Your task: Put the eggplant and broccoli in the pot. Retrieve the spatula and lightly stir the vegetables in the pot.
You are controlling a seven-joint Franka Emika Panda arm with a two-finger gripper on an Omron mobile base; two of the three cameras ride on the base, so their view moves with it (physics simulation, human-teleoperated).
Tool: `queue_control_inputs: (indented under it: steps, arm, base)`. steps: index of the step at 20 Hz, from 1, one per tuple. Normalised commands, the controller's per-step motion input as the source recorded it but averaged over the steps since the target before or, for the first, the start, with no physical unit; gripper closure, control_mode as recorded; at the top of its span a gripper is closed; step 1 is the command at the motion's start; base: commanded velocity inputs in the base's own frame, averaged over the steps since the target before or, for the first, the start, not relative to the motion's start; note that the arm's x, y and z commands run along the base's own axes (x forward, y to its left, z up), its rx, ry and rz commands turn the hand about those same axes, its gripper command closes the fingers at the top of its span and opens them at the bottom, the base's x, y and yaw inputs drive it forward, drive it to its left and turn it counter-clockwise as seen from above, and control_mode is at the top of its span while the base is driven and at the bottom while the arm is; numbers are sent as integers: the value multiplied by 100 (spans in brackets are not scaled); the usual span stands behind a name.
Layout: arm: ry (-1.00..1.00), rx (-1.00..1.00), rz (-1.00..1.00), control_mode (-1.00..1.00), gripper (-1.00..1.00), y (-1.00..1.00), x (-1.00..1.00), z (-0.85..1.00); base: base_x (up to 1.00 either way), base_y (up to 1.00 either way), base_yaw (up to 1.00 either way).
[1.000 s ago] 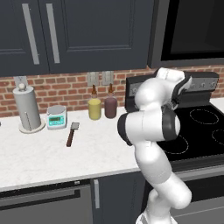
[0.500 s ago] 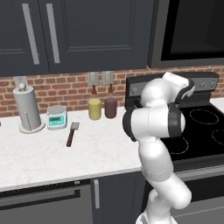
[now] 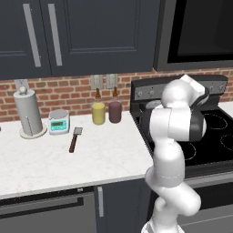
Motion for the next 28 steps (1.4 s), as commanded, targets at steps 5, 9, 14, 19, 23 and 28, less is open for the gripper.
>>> queue_control_inputs:
  steps: [5,9,14,19,23,28]
  arm:
    - [0,20,0,-100,100,-25,3,0]
    - [0,20,0,-100,100,-27,3,0]
    - [0,18,0,-100,100,-12,1,-2]
    - [0,13,0,-100,-100,2,1,-8]
    - [0,9,0,-100,-100,5,13,-2]
    - [0,7,0,-100,-100,0,15,0]
  base:
    - [0,0,0]
    - [0,0,0]
    - [0,0,0]
    - [0,0,0]
    - [0,0,0]
    - [0,0,0]
